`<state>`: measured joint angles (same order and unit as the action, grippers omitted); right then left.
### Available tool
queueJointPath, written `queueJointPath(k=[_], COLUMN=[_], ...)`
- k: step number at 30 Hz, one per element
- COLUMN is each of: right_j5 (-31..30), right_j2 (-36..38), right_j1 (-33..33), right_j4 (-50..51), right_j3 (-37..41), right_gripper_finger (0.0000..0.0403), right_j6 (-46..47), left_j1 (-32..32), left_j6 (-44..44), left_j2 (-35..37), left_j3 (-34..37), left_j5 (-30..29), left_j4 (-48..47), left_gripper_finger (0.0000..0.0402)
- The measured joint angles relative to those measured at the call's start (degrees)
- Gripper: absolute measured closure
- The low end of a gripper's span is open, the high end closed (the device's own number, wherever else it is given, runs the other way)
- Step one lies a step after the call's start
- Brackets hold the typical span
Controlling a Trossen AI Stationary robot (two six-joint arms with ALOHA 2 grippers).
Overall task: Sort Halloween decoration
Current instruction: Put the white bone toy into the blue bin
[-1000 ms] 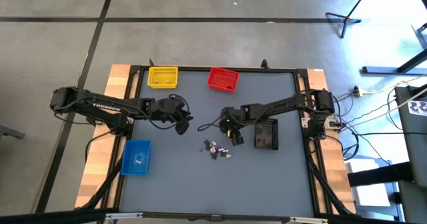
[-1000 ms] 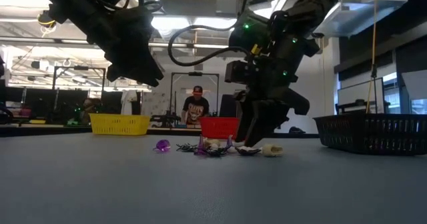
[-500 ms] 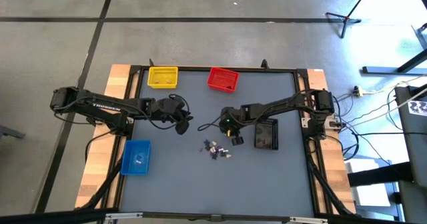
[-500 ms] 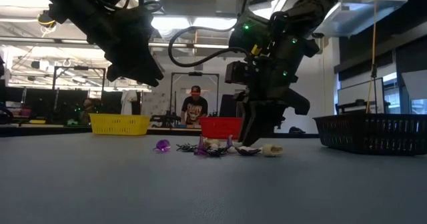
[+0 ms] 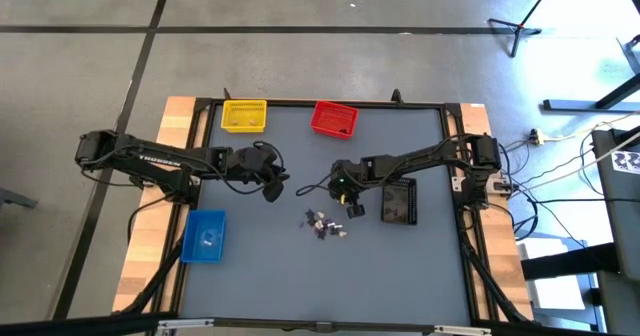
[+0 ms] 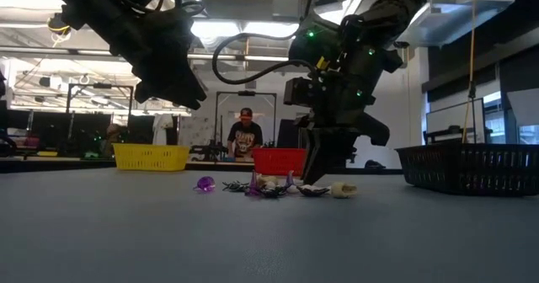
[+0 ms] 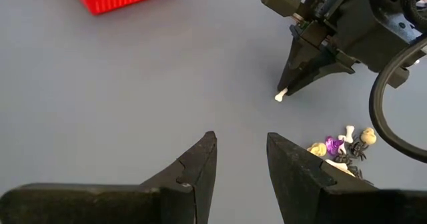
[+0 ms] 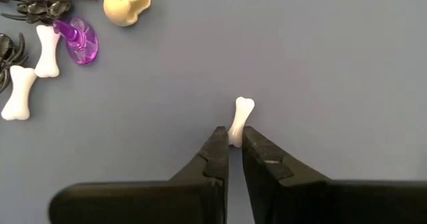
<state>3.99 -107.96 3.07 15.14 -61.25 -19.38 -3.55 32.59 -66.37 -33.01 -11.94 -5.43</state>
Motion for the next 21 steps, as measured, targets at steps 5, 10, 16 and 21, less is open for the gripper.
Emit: queueJointPath(k=[5, 10, 16, 21], right_j5=[0.0, 0.0, -1.2, -2.5], right_j2=[0.0, 0.0, 0.0, 0.0], right_j1=[0.0, 0.0, 0.0, 0.0], right_j4=[0.0, 1.1, 4.5, 6.0], right_j3=[0.0, -0.7, -4.1, -7.1], right_gripper_finger=[0.0374, 0.0375, 0.0375, 0.0375], right_j6=[0.0, 0.0, 0.0, 0.0], left_j1=[0.0, 0.0, 0.0, 0.0], left_j6=[-0.2, -2.8, -11.5, -15.2], left_j2=[0.0, 0.0, 0.0, 0.0], left_j3=[0.0, 0.0, 0.0, 0.0], left_j5=[0.0, 0.8, 4.2, 7.9], left_j4=[0.0, 0.0, 0.0, 0.0], left_gripper_finger=[0.0278, 0.0278, 0.0278, 0.0278])
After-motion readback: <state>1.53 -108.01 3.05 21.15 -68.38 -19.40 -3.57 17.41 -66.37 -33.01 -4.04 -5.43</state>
